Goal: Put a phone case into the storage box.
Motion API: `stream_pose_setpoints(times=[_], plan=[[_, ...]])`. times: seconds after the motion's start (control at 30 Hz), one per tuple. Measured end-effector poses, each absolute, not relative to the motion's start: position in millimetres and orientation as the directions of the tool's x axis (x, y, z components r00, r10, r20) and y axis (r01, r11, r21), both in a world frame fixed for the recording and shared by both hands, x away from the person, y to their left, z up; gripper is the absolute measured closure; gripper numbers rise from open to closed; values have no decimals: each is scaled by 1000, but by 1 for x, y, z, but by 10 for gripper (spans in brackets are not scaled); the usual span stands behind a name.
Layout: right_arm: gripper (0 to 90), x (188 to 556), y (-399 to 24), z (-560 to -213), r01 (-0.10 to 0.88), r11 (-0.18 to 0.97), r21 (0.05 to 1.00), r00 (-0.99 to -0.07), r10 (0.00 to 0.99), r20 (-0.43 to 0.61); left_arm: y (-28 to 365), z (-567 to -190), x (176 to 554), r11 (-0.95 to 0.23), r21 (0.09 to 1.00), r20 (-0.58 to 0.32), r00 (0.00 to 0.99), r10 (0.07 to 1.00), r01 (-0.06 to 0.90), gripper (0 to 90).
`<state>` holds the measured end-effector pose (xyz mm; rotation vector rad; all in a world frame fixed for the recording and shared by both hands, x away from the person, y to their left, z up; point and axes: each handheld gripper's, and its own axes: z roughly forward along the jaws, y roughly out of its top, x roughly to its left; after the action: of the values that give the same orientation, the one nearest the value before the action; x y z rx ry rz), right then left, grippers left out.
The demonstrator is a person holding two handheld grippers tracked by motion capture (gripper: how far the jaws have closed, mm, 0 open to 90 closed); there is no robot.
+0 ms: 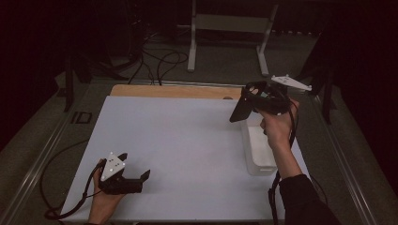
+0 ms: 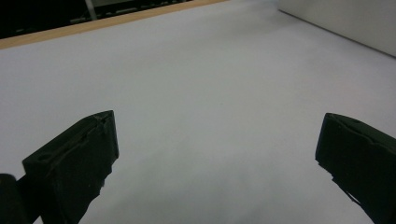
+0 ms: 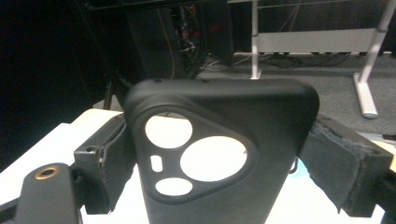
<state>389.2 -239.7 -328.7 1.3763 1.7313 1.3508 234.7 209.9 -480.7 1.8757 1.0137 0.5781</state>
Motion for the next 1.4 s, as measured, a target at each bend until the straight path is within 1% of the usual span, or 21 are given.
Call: stream_pose_setpoints(times=[0.3, 0.67, 0.97, 1.23, 1.27, 1.4], plan=[[151, 394, -245, -325, 371, 6, 928, -298, 948, 113, 210, -481, 235, -258, 874, -15, 555, 832, 411, 0], [151, 402, -257, -327, 378, -3, 926, -249, 963, 105, 210, -481, 235, -257, 873, -17, 553, 833, 413, 0], [150, 410, -260, -332, 382, 29, 924, -207, 977, 55, 209, -481, 235, -257, 873, -16, 553, 833, 414, 0], [150, 418, -264, -338, 400, 10, 917, -167, 984, 62, 209, -481, 235, -258, 873, -17, 555, 832, 414, 0], [150, 421, -266, -341, 403, 21, 915, -151, 988, 44, 209, -481, 235, -258, 873, -16, 554, 832, 414, 0], [150, 422, -266, -342, 406, 23, 914, -146, 989, 40, 209, -481, 235, -258, 873, -17, 554, 833, 414, 0]])
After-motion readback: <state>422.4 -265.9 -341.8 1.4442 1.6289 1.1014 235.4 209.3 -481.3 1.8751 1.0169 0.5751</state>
